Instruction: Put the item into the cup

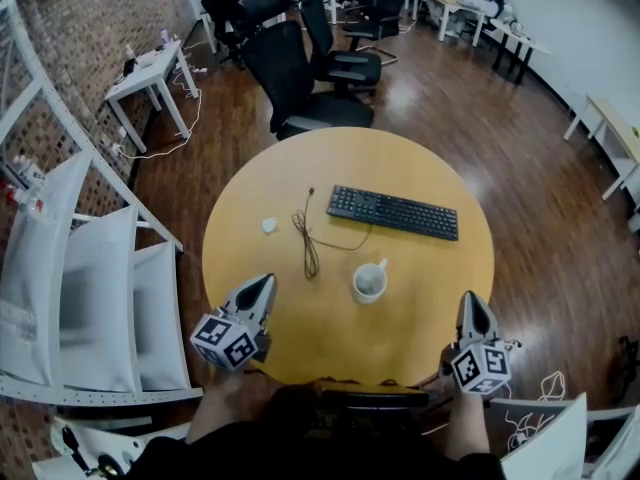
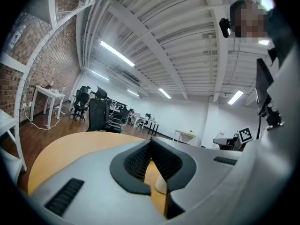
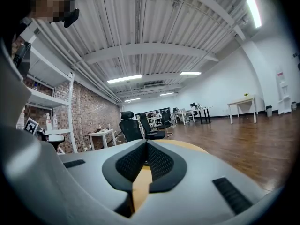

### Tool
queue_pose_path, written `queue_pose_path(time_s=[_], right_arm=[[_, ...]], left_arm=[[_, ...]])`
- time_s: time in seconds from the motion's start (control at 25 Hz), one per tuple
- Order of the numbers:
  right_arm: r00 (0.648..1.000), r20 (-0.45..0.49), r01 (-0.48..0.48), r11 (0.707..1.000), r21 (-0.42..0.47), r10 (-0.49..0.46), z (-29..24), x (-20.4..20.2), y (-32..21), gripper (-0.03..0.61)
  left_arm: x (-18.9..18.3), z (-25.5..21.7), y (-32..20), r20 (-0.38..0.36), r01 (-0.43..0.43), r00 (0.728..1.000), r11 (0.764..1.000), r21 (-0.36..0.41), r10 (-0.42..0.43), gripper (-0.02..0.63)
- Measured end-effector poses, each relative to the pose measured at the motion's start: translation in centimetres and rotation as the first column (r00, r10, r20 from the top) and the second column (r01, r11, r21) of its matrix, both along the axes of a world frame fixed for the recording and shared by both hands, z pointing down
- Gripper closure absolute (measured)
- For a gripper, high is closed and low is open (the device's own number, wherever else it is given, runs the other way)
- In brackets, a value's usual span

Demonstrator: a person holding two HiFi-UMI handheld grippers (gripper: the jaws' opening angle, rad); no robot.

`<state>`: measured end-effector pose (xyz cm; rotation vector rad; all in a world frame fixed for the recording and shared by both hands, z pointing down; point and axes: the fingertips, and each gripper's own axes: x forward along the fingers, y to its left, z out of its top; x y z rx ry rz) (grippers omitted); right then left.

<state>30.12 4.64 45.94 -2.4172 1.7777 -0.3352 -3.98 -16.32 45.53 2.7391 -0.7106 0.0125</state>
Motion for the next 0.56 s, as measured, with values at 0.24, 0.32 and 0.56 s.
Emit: queue_pose_path(time_s=[0.24, 0.32, 0.56], right_arm=[[1.000, -0.003, 0.018, 1.000, 0.003, -0.018, 0.1, 0.0, 0.0, 0.571], [1.000, -0.006, 0.023, 1.000, 0.003, -0.023, 0.0, -0.1, 0.0, 0.571], [0.999, -0.007, 0.036, 0.999, -0.008, -0.036, 0.0, -1.0, -0.4, 0.571]], left_arm=[[-0.5, 0.2, 0.2, -0.011, 0.023, 1.000, 1.000, 0.002, -0.023, 0.621], [-0.4, 0.3, 0.4, -0.018, 0.021, 1.000, 1.000, 0.001, -0.021, 0.621], [-1.1, 0.6, 0.5, -0.018, 0.033, 0.999, 0.999, -0.015, -0.033, 0.621]])
